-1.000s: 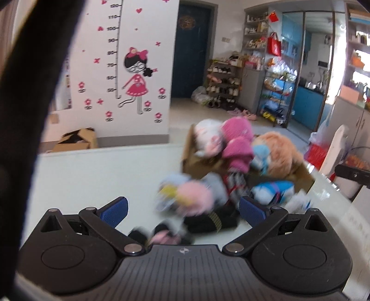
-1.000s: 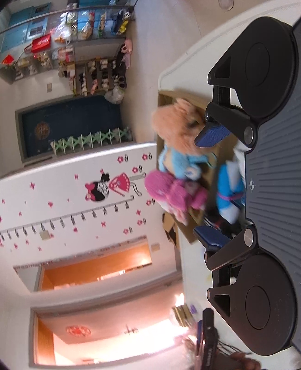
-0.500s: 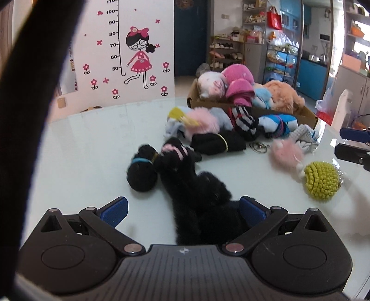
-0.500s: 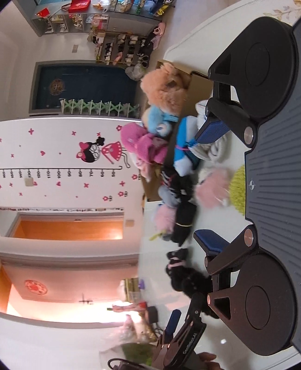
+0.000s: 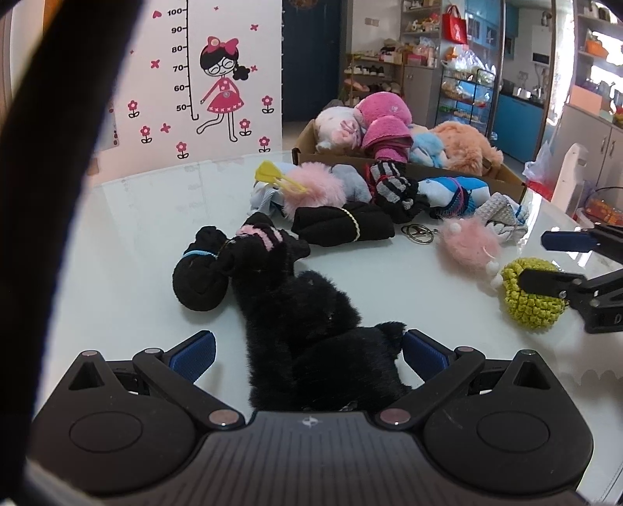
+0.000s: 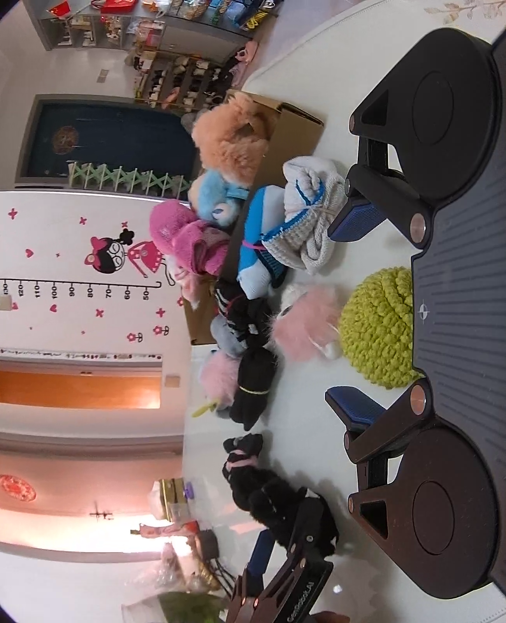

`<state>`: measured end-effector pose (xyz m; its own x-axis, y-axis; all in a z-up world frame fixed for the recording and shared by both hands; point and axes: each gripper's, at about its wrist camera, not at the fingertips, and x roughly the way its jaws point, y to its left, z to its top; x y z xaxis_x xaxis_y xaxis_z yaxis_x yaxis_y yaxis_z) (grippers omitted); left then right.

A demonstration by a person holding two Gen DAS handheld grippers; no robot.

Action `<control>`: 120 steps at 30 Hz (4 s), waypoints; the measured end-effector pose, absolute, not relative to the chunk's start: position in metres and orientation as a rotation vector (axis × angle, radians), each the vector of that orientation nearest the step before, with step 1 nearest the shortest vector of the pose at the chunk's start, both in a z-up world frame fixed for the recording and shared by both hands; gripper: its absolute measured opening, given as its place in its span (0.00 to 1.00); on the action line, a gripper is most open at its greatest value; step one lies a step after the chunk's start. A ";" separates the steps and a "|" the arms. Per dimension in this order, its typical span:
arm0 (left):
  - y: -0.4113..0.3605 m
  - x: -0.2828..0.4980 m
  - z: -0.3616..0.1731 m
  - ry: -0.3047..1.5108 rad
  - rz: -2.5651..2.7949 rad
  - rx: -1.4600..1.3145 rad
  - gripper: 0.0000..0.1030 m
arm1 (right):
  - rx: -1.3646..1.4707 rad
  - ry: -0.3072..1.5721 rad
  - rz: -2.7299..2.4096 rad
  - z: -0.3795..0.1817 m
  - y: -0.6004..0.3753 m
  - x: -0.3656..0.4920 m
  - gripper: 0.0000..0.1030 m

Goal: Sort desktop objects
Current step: 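Grasp the black plush with the left tool while the right tool grasps the green knitted ball, then lift the black plush and green knitted ball and carry them toward the box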

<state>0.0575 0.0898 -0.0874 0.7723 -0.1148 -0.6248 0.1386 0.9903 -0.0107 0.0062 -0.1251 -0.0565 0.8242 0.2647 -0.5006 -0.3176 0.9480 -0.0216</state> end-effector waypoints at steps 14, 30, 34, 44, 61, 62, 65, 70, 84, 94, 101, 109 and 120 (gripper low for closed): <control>0.090 0.059 -0.096 0.708 -0.189 0.011 0.89 | -0.075 0.597 0.315 -0.064 -0.128 0.012 0.68; 0.091 0.046 -0.089 0.683 -0.190 -0.018 0.54 | -0.094 0.575 0.319 -0.060 -0.127 0.004 0.64; 0.089 0.040 -0.088 0.680 -0.188 -0.005 0.53 | -0.088 0.560 0.329 -0.056 -0.128 0.000 0.64; 0.085 0.036 -0.089 0.671 -0.184 0.013 0.53 | -0.125 0.577 0.302 -0.060 -0.126 -0.001 0.66; 0.085 0.035 -0.090 0.666 -0.178 0.005 0.53 | -0.085 0.651 0.299 -0.068 -0.134 0.006 0.70; 0.085 0.034 -0.090 0.662 -0.176 0.003 0.52 | -0.085 0.649 0.301 -0.067 -0.134 0.005 0.70; 0.082 0.031 -0.088 0.654 -0.171 0.005 0.51 | -0.092 0.635 0.305 -0.066 -0.133 0.002 0.69; 0.079 0.022 -0.080 0.624 -0.165 0.012 0.51 | -0.054 0.580 0.326 -0.055 -0.137 -0.005 0.69; 0.068 0.003 -0.026 0.516 -0.180 0.025 0.51 | 0.116 0.504 0.335 -0.025 -0.168 -0.008 0.69; 0.041 0.034 -0.001 0.481 -0.239 0.026 0.51 | 0.119 0.418 0.301 0.028 -0.192 0.000 0.69; 0.027 0.063 0.019 0.463 -0.275 0.011 0.51 | 0.114 0.369 0.276 0.065 -0.208 0.022 0.69; 0.022 0.112 0.037 0.486 -0.290 -0.042 0.51 | 0.092 0.349 0.263 0.099 -0.218 0.061 0.69; 0.029 0.198 0.008 0.616 -0.334 -0.280 0.51 | 0.120 0.379 0.330 0.105 -0.211 0.133 0.69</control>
<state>0.1981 0.0294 0.0078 0.7660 -0.3855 -0.5144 0.2212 0.9094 -0.3521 0.1328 -0.2110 0.1053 0.8765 0.3373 -0.3435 -0.2928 0.9399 0.1758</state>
